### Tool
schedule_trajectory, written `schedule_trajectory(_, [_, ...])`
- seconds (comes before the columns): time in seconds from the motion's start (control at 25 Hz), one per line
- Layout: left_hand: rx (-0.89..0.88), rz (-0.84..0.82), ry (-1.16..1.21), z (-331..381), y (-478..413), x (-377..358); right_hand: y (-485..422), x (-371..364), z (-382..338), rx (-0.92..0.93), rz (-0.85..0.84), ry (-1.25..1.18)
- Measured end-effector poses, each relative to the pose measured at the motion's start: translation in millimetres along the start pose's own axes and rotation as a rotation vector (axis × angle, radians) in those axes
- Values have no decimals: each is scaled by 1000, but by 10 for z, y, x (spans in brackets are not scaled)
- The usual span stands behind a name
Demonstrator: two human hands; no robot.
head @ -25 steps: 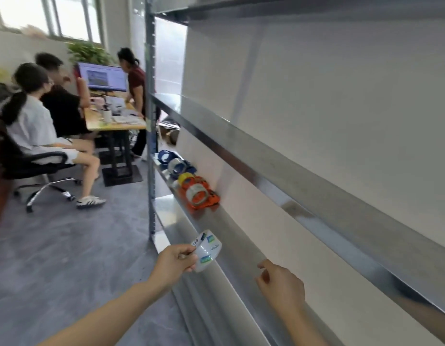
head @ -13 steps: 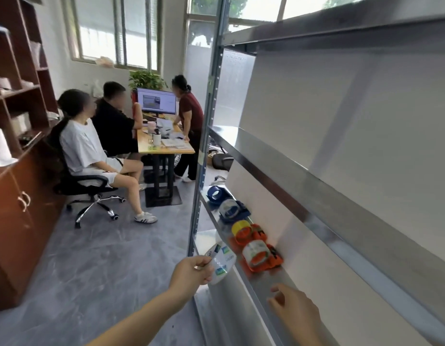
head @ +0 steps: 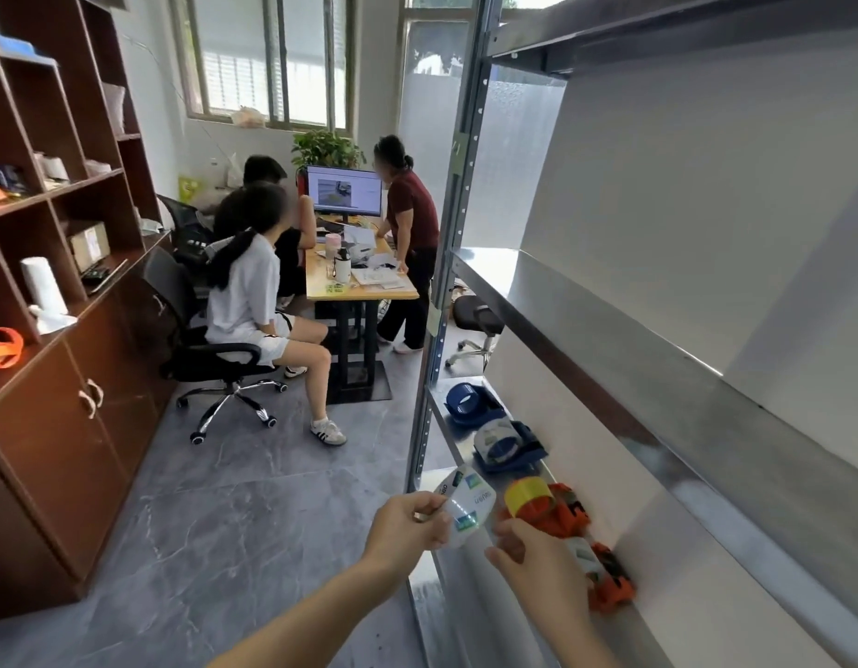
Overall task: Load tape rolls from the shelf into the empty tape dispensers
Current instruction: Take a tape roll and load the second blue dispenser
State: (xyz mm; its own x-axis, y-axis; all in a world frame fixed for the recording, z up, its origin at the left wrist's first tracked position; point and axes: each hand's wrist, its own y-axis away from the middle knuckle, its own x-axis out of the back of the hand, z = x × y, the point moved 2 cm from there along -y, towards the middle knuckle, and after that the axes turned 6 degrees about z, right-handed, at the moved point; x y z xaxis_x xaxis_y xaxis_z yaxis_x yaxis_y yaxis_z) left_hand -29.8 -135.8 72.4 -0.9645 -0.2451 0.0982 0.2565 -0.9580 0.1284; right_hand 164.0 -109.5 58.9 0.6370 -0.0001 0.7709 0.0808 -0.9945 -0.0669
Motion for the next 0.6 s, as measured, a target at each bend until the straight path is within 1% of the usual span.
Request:
schedule_trajectory(0.32, [47,18,42,166,-1342,-51,-1357,-435,-76,-36,-168,-530])
schedule_trajectory(0.44, [50,13,90,227,-1724,-88,-1720,-572,-176,-42,-126,-683])
schedule_trajectory(0.6, [81,-44,98,203,-2081,-83,-2028,-684,-280,-67,-15,-683])
